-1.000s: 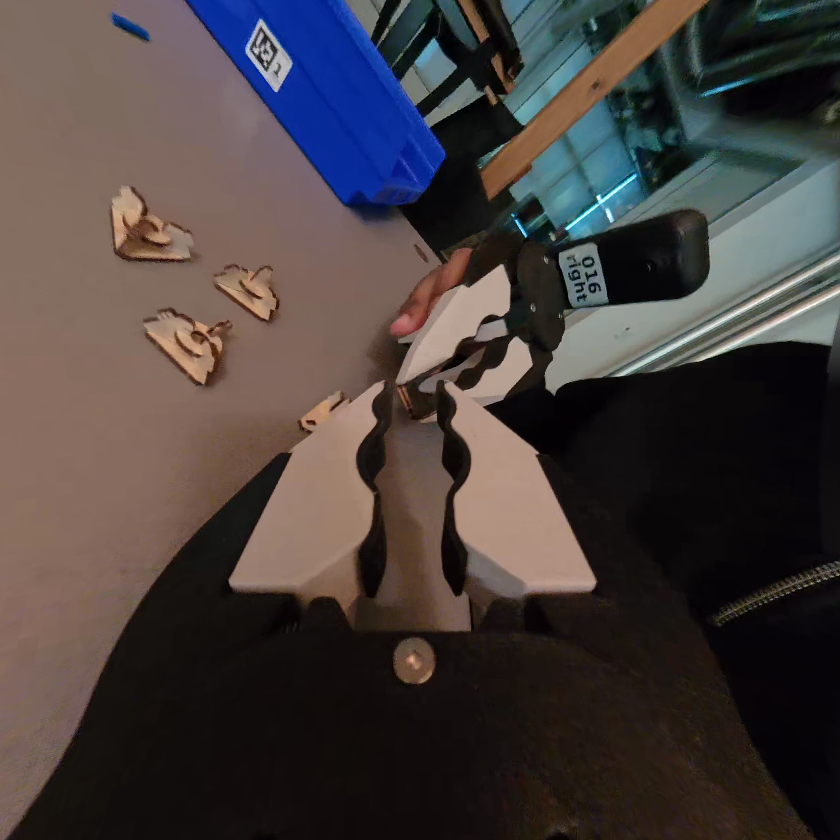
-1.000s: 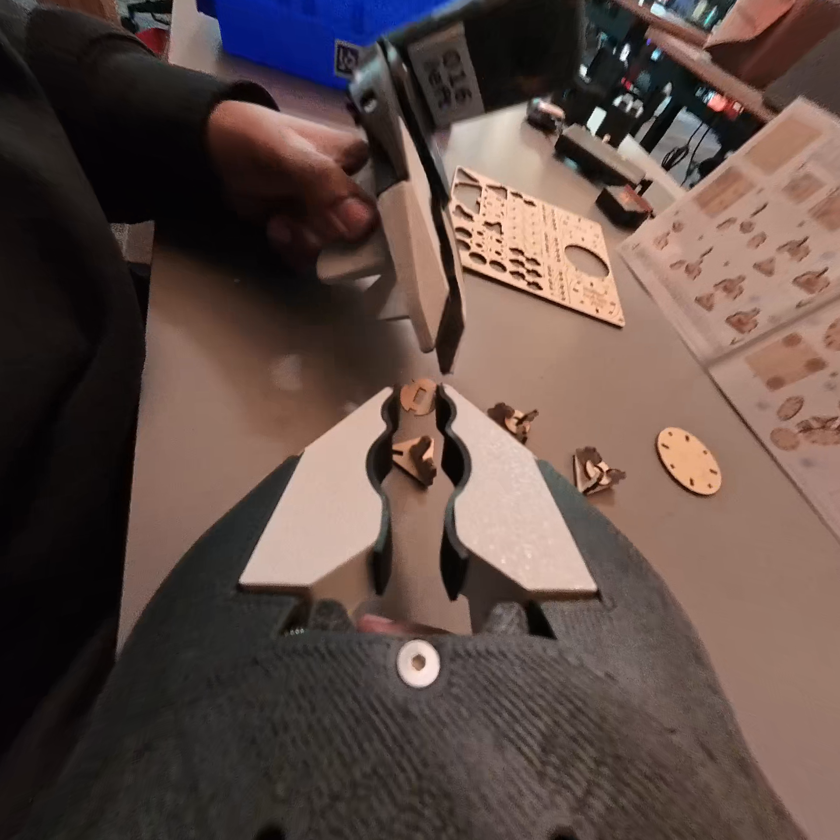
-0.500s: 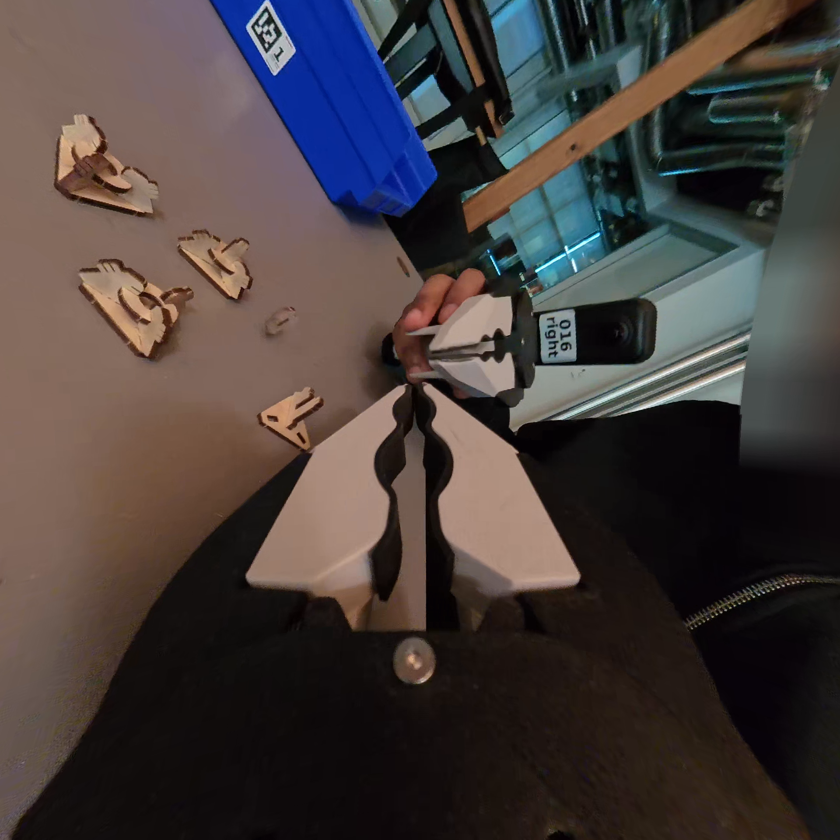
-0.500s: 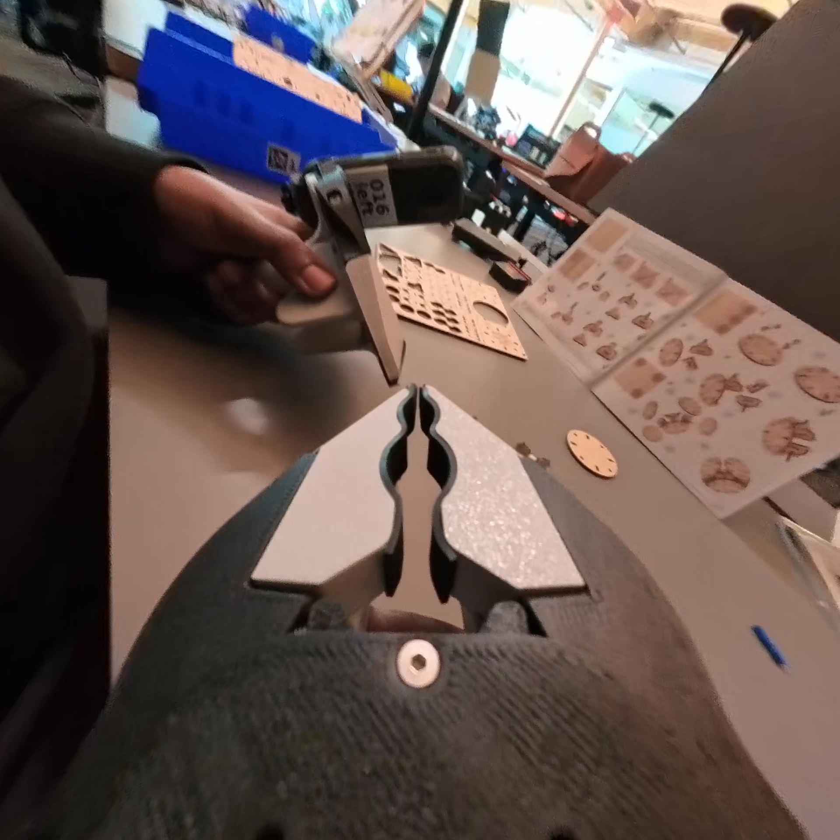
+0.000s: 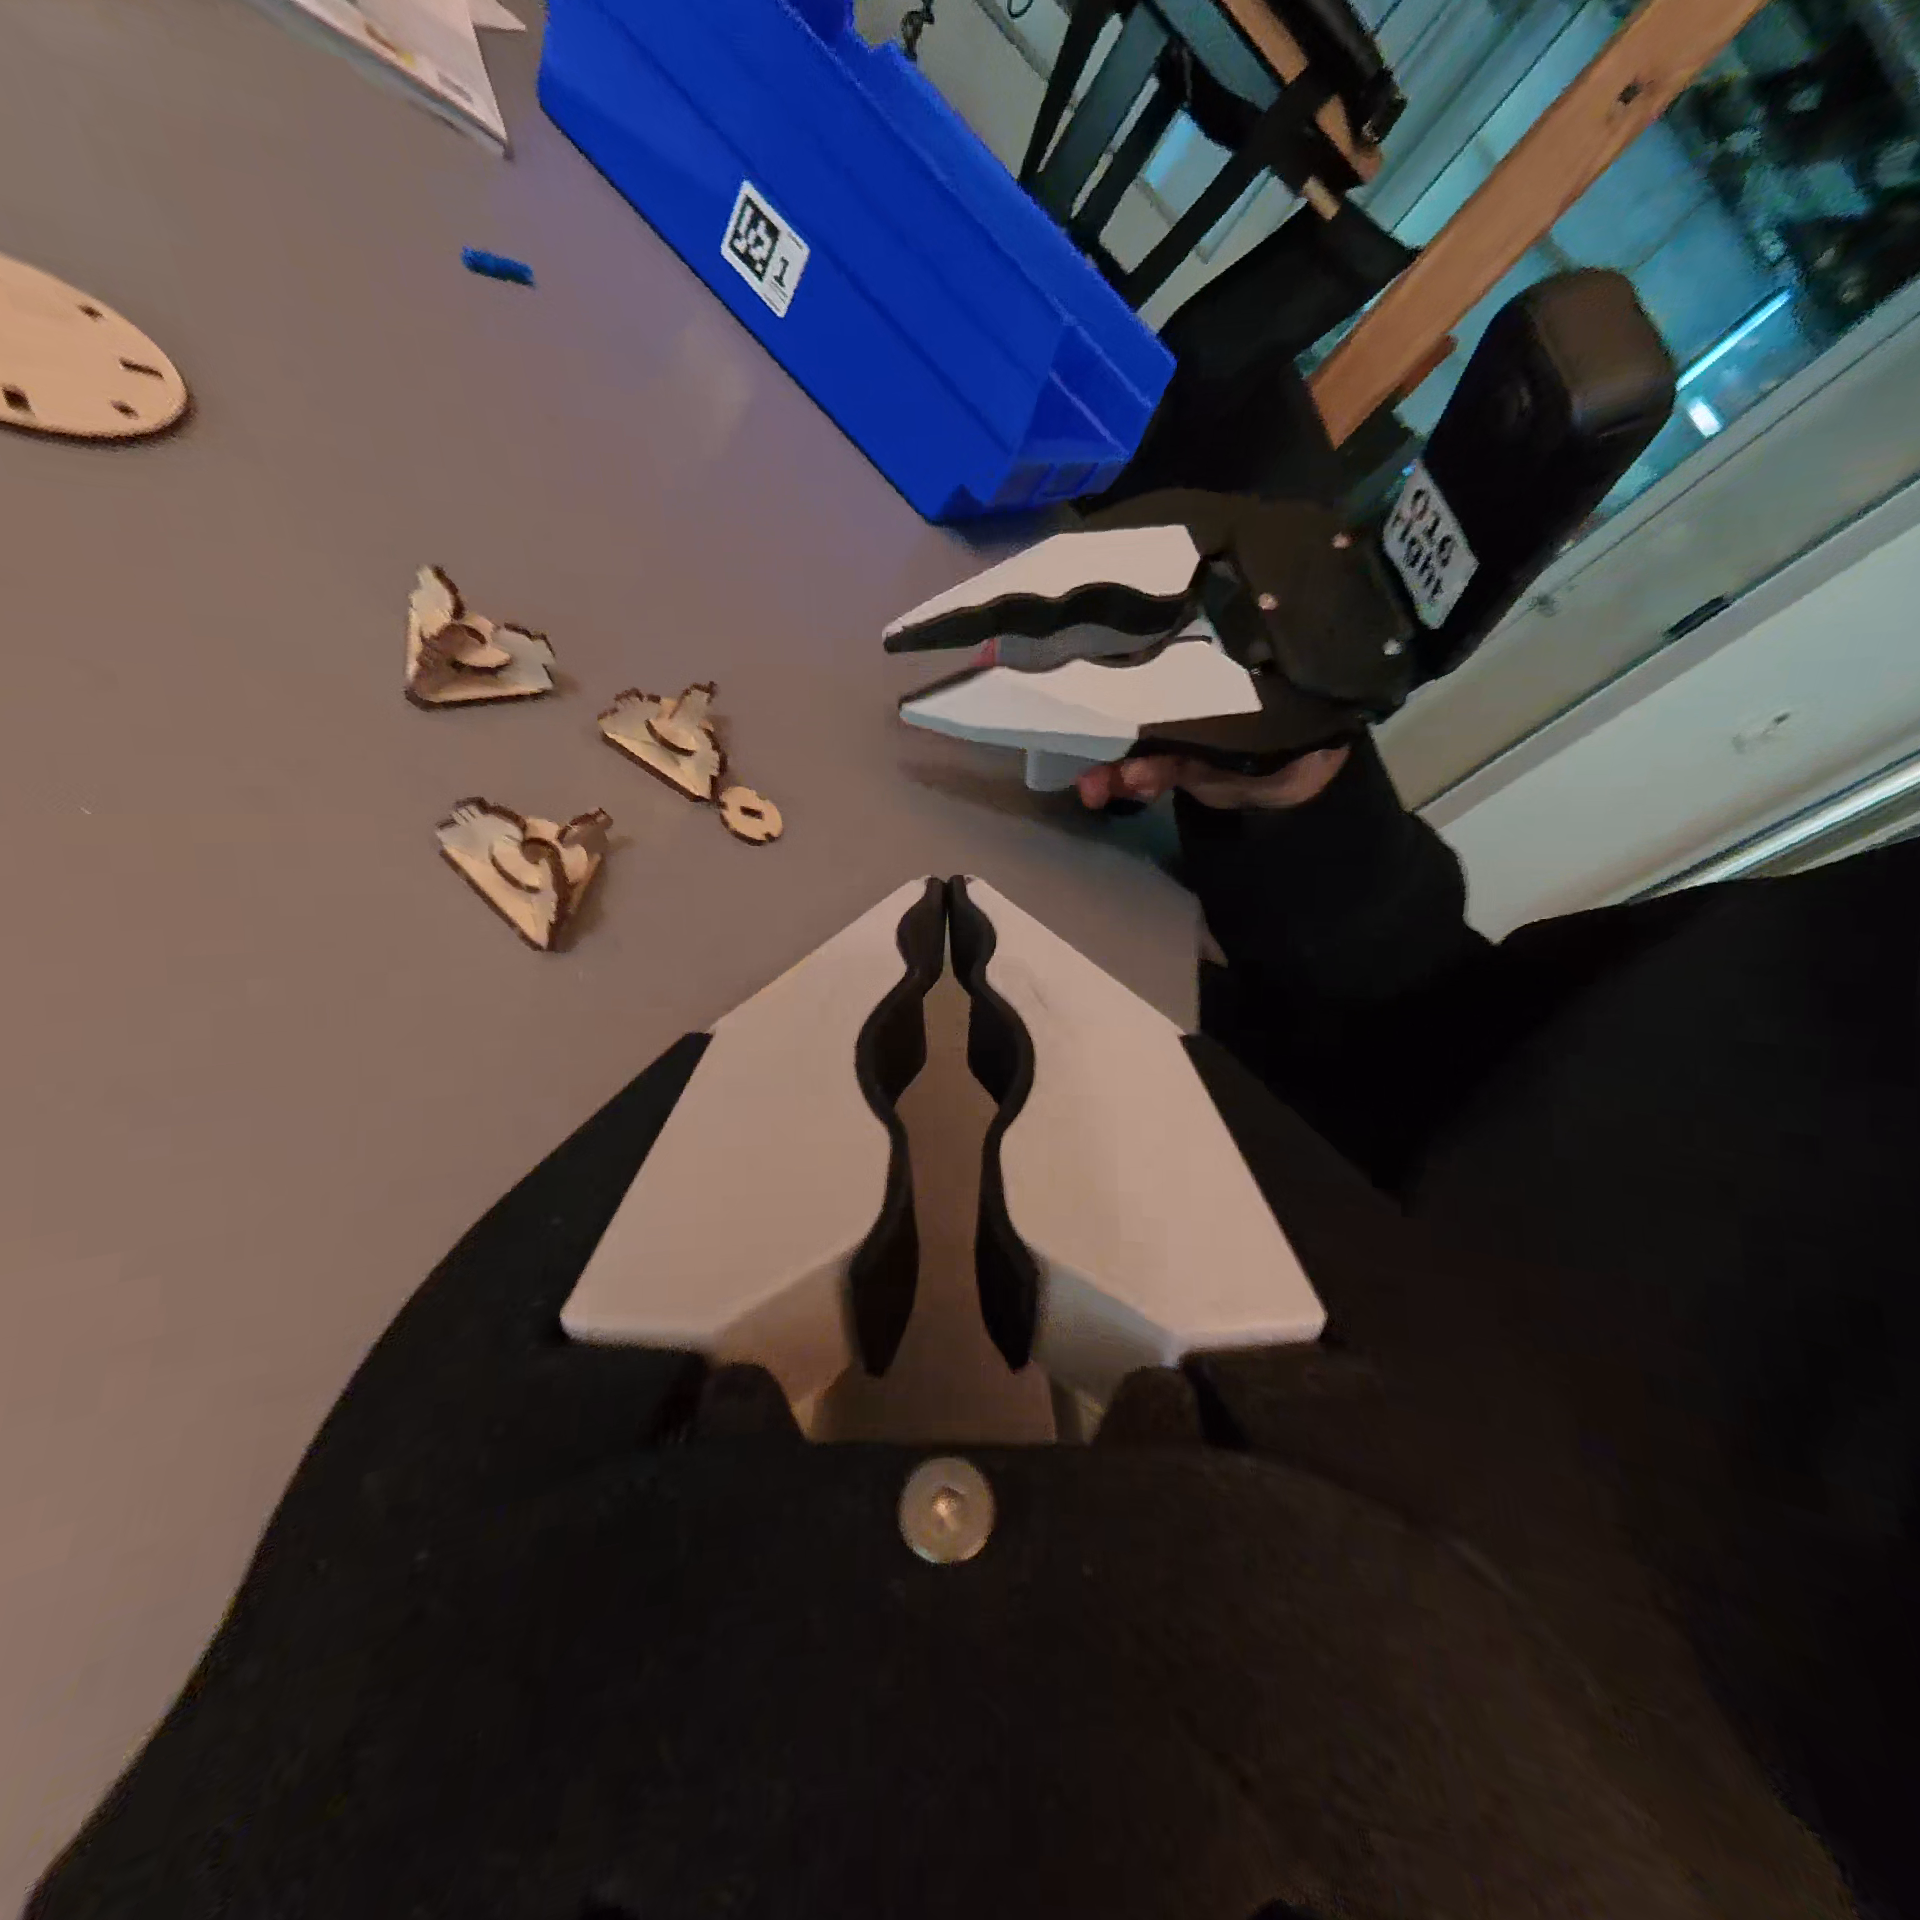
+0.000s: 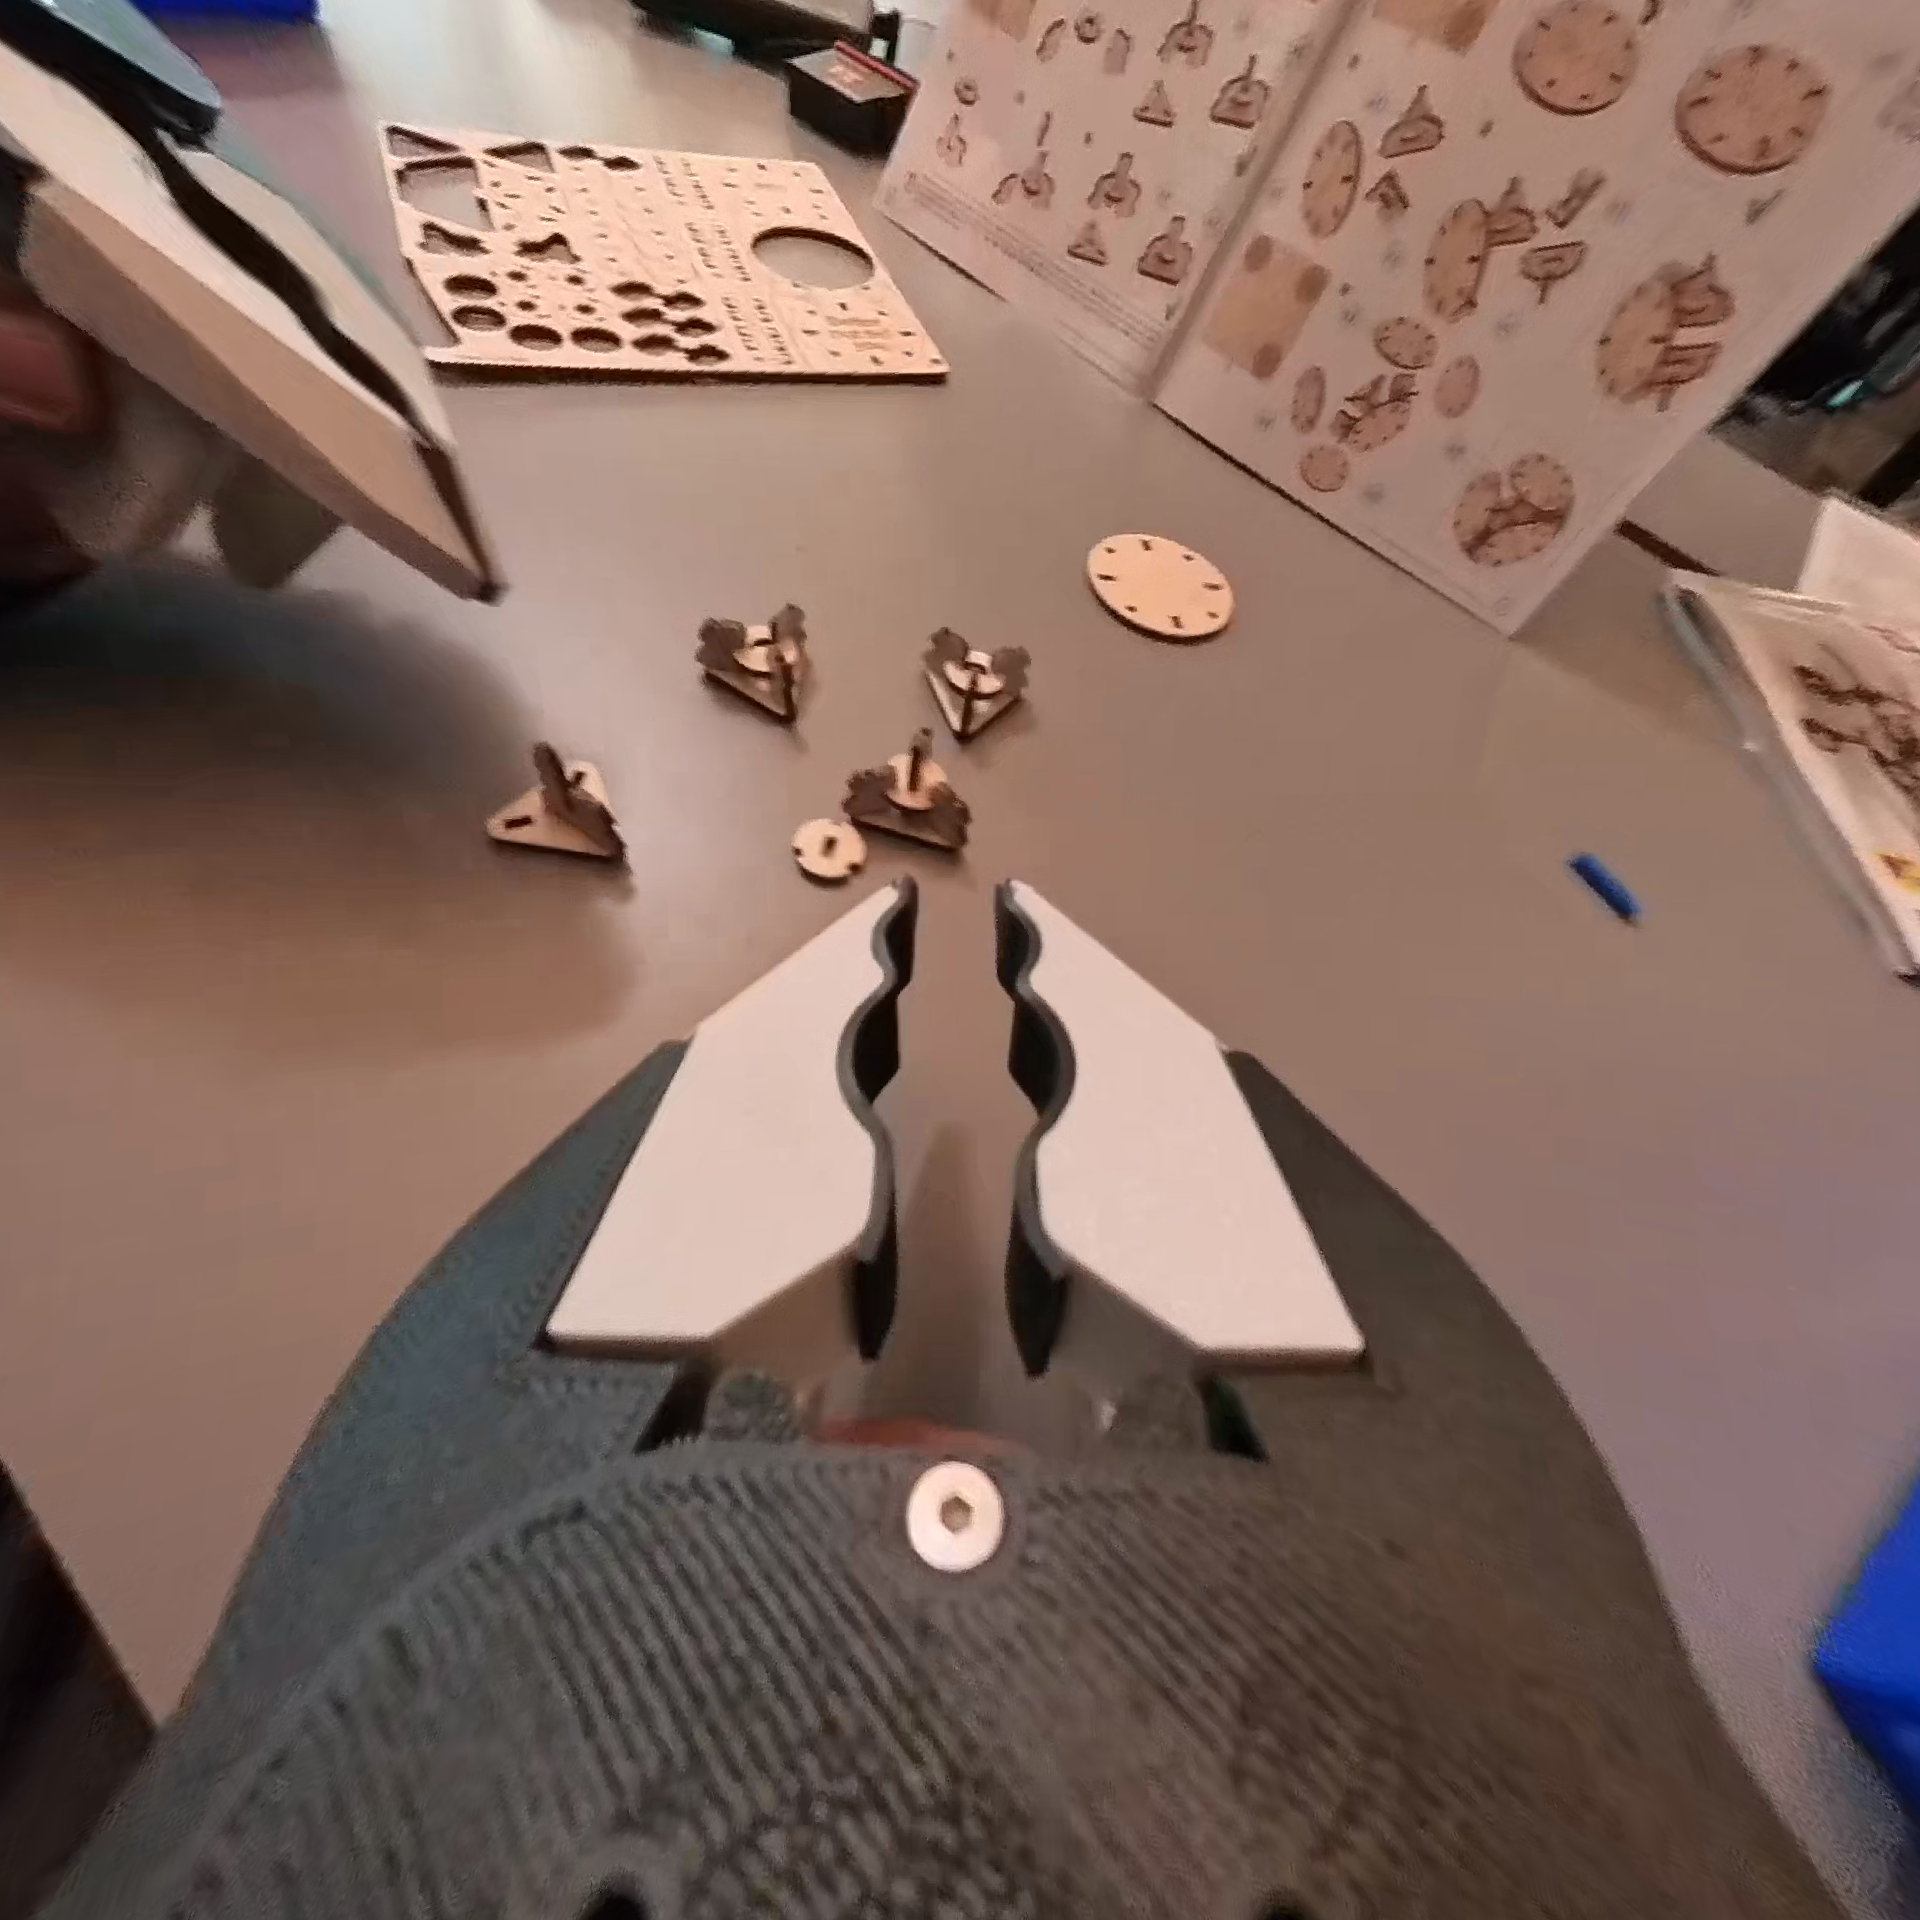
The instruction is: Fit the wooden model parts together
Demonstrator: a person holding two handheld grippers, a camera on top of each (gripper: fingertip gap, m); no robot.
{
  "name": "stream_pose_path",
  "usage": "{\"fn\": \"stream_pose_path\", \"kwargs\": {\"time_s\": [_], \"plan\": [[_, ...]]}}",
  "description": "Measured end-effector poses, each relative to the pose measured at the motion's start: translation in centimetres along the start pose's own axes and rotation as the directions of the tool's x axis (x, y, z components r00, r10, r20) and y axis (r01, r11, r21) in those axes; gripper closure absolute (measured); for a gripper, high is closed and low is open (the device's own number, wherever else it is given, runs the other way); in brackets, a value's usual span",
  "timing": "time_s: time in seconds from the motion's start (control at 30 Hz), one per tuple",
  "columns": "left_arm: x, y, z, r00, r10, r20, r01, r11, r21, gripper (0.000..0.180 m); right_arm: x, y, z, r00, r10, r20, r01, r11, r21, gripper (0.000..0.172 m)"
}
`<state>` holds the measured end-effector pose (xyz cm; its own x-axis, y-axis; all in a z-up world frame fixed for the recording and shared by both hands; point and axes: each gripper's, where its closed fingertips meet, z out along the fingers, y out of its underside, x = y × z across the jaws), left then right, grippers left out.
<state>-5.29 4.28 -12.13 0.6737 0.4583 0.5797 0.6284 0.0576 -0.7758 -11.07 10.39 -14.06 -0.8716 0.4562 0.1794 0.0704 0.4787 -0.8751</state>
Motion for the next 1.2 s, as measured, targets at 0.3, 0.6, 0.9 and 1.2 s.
{"fn": "stream_pose_path", "kwargs": {"time_s": [0.3,0.6,0.9,1.2], "plan": [[-0.2,-1.9,-0.4,0.98,0.197,0.031,-0.199,0.976,0.088,0.18,-2.4,1.7,4.0,0.97,0.22,0.1,-0.191,0.953,-0.237,0.133],[0.5,-3.7,-2.3,0.985,0.063,-0.16,-0.021,0.969,0.248,0.18,-3.3,1.4,4.3,0.987,0.117,0.109,-0.089,0.968,-0.233,0.158],[2.0,-3.1,-1.8,0.973,0.196,-0.119,-0.166,0.961,0.222,0.18,-5.8,-2.4,1.1,0.98,-0.154,0.125,0.143,0.985,0.092,0.158],[2.0,-2.7,-1.7,0.98,0.15,-0.134,-0.119,0.97,0.213,0.18,-7.9,-1.9,1.0,0.946,-0.207,0.25,0.19,0.978,0.09,0.158]]}}
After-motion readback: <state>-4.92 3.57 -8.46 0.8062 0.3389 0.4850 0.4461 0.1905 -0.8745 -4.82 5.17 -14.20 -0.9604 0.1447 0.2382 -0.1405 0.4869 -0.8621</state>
